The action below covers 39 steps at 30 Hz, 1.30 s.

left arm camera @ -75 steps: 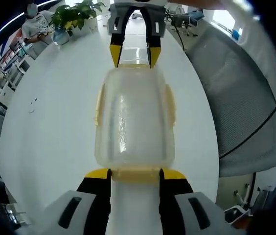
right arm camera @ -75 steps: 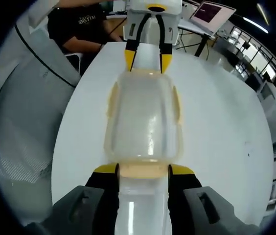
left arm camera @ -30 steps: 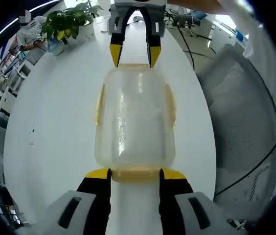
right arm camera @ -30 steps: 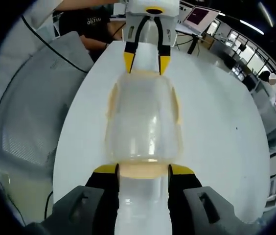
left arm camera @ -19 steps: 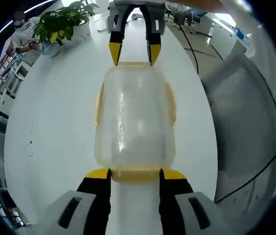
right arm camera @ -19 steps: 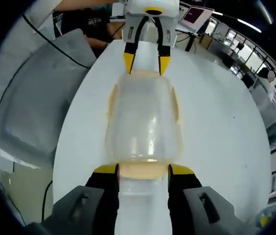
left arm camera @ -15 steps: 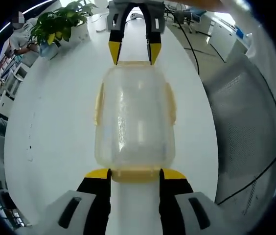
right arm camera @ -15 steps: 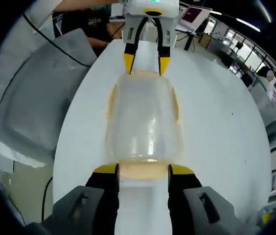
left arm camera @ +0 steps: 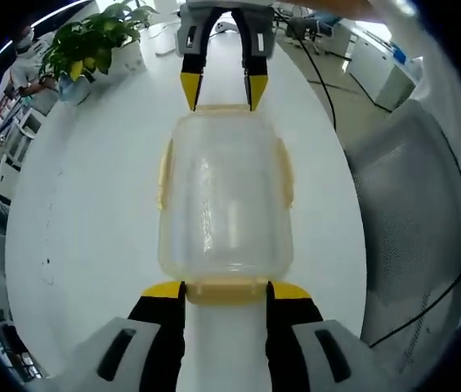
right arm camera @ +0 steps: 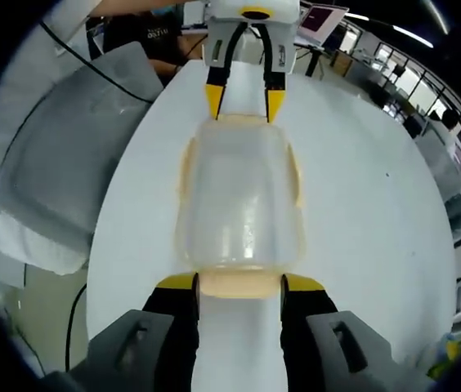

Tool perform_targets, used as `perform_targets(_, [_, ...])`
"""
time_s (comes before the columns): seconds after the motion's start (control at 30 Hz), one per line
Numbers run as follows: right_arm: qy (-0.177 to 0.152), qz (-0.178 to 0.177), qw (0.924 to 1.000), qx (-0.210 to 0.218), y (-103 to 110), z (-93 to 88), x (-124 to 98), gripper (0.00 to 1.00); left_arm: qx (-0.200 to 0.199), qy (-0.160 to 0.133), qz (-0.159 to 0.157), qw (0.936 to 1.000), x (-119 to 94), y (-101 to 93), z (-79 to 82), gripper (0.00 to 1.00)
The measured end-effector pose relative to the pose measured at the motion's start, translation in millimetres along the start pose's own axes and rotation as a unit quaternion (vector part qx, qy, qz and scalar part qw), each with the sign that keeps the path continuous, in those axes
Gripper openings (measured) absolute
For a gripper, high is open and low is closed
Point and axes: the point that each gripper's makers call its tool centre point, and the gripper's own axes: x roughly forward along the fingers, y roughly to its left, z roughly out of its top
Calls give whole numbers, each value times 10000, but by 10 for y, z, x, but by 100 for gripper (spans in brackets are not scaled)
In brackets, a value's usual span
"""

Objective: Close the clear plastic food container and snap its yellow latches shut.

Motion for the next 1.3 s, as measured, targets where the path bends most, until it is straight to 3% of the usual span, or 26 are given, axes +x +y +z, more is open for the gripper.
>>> perform_targets(0.57, [-150, 211, 9997, -10, 7, -67, -49, 35, -54, 79, -47, 9999, 45, -36, 107, 33])
perform_targets(0.77, [-60, 233, 9997, 21, 11, -146, -23, 35, -51, 38, -72, 10000, 81, -37, 182, 33])
perform_targets(1.13, [10, 208, 9998, 66, 11, -153, 2, 36, 28, 112, -64, 9999, 109, -32, 132, 33])
perform_targets(1.3, [8, 154, 9998, 86, 10, -155, 15, 36, 229, 340, 57, 9991, 130, -22, 55, 32])
